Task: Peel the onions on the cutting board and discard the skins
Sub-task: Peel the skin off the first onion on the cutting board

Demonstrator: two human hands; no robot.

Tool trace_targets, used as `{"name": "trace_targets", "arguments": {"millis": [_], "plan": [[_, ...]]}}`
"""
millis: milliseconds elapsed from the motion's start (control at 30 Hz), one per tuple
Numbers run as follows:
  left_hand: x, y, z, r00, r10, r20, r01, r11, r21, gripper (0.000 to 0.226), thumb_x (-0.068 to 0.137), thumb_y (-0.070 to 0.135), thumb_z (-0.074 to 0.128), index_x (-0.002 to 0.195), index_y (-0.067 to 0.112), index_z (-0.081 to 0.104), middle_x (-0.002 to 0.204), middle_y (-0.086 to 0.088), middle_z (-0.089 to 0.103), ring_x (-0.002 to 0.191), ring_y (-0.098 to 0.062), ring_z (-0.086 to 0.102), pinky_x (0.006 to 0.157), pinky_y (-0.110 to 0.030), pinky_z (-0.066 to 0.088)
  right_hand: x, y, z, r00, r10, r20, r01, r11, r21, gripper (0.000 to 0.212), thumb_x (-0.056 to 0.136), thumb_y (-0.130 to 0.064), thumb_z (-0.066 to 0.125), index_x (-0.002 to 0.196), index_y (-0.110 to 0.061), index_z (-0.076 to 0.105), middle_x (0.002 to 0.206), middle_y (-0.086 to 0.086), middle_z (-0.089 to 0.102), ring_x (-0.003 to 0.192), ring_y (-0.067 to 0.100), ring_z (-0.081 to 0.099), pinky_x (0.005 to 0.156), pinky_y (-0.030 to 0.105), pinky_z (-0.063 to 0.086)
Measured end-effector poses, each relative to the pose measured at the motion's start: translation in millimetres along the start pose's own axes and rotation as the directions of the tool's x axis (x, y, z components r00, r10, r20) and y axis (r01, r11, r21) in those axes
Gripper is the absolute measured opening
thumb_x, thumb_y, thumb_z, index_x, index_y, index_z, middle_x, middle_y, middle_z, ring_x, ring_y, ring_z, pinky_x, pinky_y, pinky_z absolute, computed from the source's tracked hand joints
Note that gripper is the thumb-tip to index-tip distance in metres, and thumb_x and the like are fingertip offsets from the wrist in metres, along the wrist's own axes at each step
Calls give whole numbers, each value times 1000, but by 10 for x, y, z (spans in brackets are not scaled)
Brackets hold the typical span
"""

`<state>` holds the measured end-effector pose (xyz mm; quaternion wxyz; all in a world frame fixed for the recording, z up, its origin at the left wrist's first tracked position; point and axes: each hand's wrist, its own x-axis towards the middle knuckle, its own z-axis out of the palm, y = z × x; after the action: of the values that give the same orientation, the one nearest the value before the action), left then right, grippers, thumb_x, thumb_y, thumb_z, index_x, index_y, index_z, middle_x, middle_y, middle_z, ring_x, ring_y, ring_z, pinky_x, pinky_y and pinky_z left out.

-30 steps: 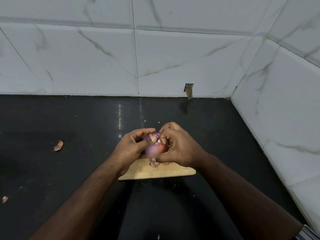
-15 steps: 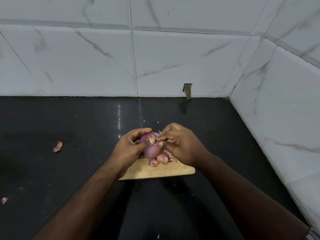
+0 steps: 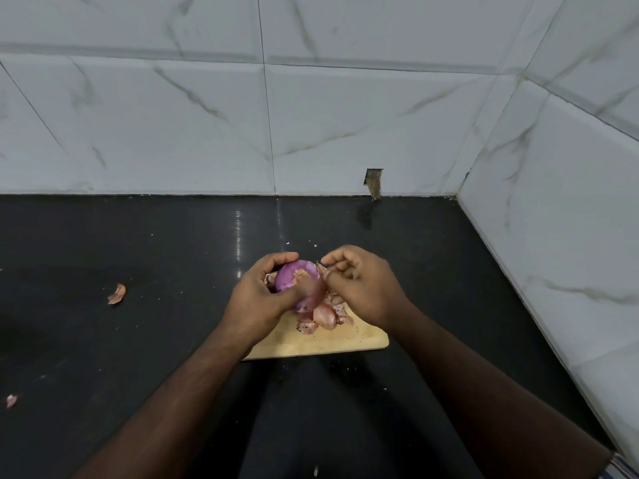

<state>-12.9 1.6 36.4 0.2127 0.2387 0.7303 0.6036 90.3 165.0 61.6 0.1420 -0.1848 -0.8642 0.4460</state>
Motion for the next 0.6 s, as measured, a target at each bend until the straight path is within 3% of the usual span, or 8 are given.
{"name": "trace_targets", "arguments": {"millis": [67, 133, 200, 333, 467, 600], "plan": [[1, -19, 2, 999, 41, -25, -39, 996, 84, 58, 74, 24, 90, 124, 34, 63, 113, 16, 68, 98, -5, 70, 80, -26, 61, -19, -4, 42, 996, 76, -50, -71, 993, 98, 24, 85, -24, 74, 108, -23, 69, 89, -11, 70, 80, 1, 68, 71, 23, 59], [6, -53, 9, 996, 83, -39, -75, 984, 161, 67, 71, 28, 92, 129, 38, 59, 124, 14, 61, 105, -5, 66, 87, -27, 60, -49, -25, 83, 993, 71, -97, -63, 995, 84, 25, 82, -21, 77, 105, -22, 70, 86, -11, 71, 78, -2, 67, 68, 14, 54], [-1, -80, 32, 991, 125, -47, -111, 966, 235, 72, 69, 30, 92, 132, 36, 58, 124, 14, 56, 111, -5, 62, 93, -31, 57, -76, -49, 116, 990, 63, -126, -56, 997, 60, 24, 81, -16, 74, 104, -22, 71, 83, -12, 71, 76, -2, 67, 68, 15, 54], [-42, -52, 72, 979, 191, -75, -159, 938, 306, 69, 68, 26, 93, 127, 35, 58, 118, 22, 51, 110, -2, 59, 92, -31, 57, -91, -66, 170, 982, 98, -160, -89, 994, 63, 23, 82, -13, 70, 104, -23, 68, 80, -11, 70, 74, -1, 67, 69, 19, 56], [-60, -43, 87, 978, 198, -61, -171, 938, 302, 67, 69, 24, 92, 125, 34, 57, 117, 24, 50, 108, 1, 58, 89, -27, 57, -99, -94, 207, 984, 125, -131, -112, 989, 102, 23, 86, -12, 65, 106, -21, 60, 83, -5, 67, 70, 4, 66, 60, 15, 51], [-63, -69, 83, 980, 186, -64, -163, 950, 268, 68, 68, 26, 93, 125, 35, 58, 120, 22, 51, 110, -2, 59, 89, -28, 57, -81, -94, 170, 991, 78, -108, -81, 996, -26, 23, 89, -16, 62, 110, -23, 55, 93, -6, 63, 80, 7, 63, 63, 19, 49]]}}
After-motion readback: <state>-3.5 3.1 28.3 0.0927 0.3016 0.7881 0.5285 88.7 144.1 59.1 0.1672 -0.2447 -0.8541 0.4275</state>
